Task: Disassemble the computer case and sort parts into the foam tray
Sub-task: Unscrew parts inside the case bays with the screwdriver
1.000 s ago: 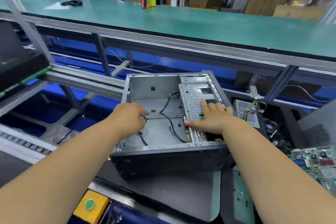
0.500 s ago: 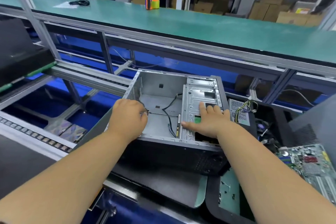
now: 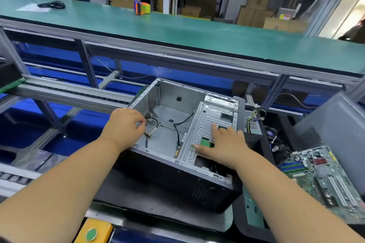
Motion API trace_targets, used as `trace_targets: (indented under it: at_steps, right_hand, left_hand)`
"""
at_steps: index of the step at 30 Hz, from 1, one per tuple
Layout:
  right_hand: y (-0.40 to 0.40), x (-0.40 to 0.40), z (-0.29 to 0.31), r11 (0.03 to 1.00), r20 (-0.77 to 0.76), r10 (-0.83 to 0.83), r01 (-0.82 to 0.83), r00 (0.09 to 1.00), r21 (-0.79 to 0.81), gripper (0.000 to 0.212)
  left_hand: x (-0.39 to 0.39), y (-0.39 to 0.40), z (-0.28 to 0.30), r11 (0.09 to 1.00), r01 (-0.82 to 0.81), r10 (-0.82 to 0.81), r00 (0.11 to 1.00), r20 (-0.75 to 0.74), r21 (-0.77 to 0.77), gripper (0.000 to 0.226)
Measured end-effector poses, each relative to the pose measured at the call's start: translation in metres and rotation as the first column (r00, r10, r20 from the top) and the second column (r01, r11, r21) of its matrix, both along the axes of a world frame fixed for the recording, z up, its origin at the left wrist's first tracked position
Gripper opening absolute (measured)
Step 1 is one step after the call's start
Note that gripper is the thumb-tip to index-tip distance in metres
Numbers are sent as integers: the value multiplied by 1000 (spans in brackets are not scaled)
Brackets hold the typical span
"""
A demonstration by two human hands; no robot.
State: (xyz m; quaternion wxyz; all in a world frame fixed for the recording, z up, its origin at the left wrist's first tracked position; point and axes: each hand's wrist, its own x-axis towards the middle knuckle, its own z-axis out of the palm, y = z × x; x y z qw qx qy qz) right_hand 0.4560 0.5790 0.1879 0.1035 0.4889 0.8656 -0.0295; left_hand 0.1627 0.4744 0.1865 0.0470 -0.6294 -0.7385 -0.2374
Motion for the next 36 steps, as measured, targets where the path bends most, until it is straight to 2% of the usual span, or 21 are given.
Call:
trace_targets:
  at_steps: [7, 11, 15, 20, 24, 28, 30, 33, 36]
  right_hand:
    - [-16, -12, -1, 997, -12, -67, 68, 998, 25, 114]
    - [-31, -21, -5, 989, -32, -111, 114, 993, 90, 109]
    - [-40, -24, -6, 979, -100, -156, 167, 983, 117, 101]
    - [-44, -22, -8, 965, -217, -166, 204, 962, 165, 72]
    - [-43, -21, -12, 946, -252, -167, 227, 953, 233, 66]
    - [-38, -20, -16, 940, -336, -161, 248, 928, 236, 71]
    - [-33, -14, -16, 968, -416, -129, 205, 900, 145, 71]
    - [-18, 1, -9, 994, -608, -106, 104, 786, -39, 67]
    - [11, 26, -3, 999, -606, 8, 15, 795, 32, 63]
  left_hand:
    - [-32, 14, -1, 994, 103, -103, 994, 22, -22, 13]
    - [-44, 21, 1, 990, 137, -136, 990, 33, -35, 15]
    - [-49, 24, 2, 984, 173, -171, 984, 44, -40, 15]
    - [-45, 18, -1, 988, 141, -143, 989, 33, 57, 13]
    - [-28, 7, -3, 984, 114, -116, 993, 4, 139, 14]
    - [13, -13, -9, 995, 36, -48, 991, 124, 98, 37]
    - [41, -20, -12, 995, -32, 14, 985, 173, 97, 44]
    - [85, -29, -12, 976, -193, 159, 950, 268, 104, 56]
    - [127, -30, -13, 927, -372, 336, 876, 347, 42, 69]
